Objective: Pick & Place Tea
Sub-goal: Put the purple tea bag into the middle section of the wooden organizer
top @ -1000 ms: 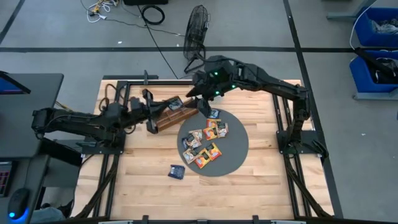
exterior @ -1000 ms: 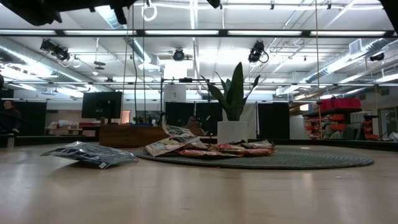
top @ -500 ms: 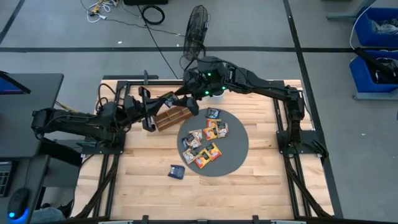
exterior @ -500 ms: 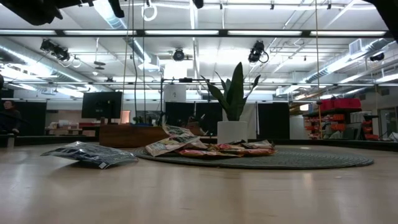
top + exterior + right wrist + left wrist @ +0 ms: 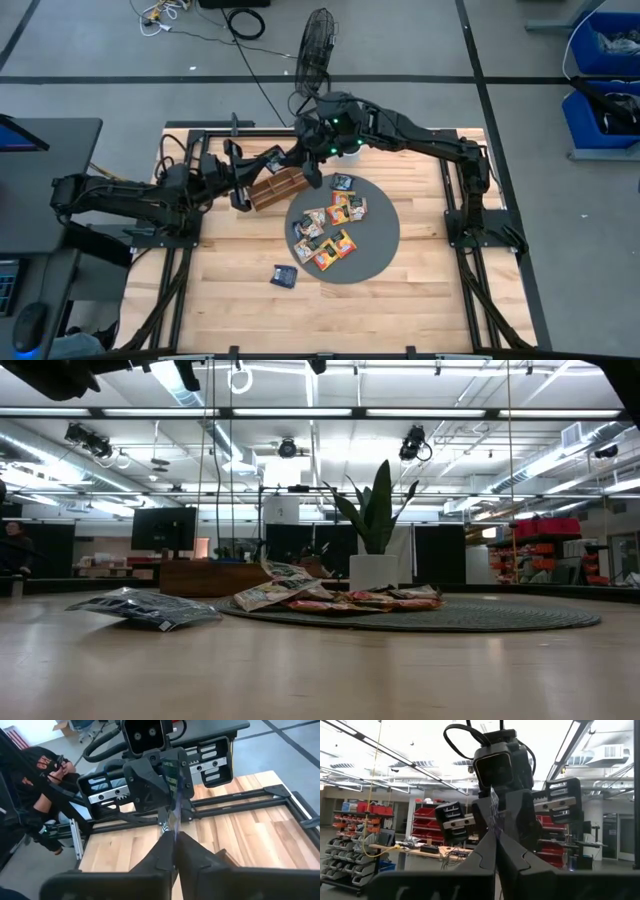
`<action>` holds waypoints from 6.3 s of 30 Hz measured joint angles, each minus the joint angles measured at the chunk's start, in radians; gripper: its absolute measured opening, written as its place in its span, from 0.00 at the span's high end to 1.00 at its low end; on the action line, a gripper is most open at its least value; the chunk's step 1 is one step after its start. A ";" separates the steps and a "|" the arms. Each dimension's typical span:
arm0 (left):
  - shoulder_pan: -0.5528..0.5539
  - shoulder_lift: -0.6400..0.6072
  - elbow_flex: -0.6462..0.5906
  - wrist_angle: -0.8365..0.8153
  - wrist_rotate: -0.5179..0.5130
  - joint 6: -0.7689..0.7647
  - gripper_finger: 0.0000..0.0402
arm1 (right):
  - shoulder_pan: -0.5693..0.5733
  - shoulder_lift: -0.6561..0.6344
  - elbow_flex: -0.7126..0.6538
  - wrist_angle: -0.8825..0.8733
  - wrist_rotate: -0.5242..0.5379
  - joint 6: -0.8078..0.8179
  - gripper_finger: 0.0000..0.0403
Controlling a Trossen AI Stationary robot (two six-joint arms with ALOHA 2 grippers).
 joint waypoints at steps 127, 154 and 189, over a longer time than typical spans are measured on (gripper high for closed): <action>0.430 0.467 0.234 -1.136 0.193 -0.059 0.93 | 0.115 -0.032 0.000 -0.340 0.133 0.013 0.50; 0.431 0.467 0.234 -1.132 0.158 -0.074 0.36 | 0.116 -0.023 0.000 -0.341 0.132 0.012 0.50; 0.136 -0.162 0.502 -1.867 0.216 -0.461 0.50 | 0.165 -0.022 -0.387 -0.218 0.173 0.005 0.51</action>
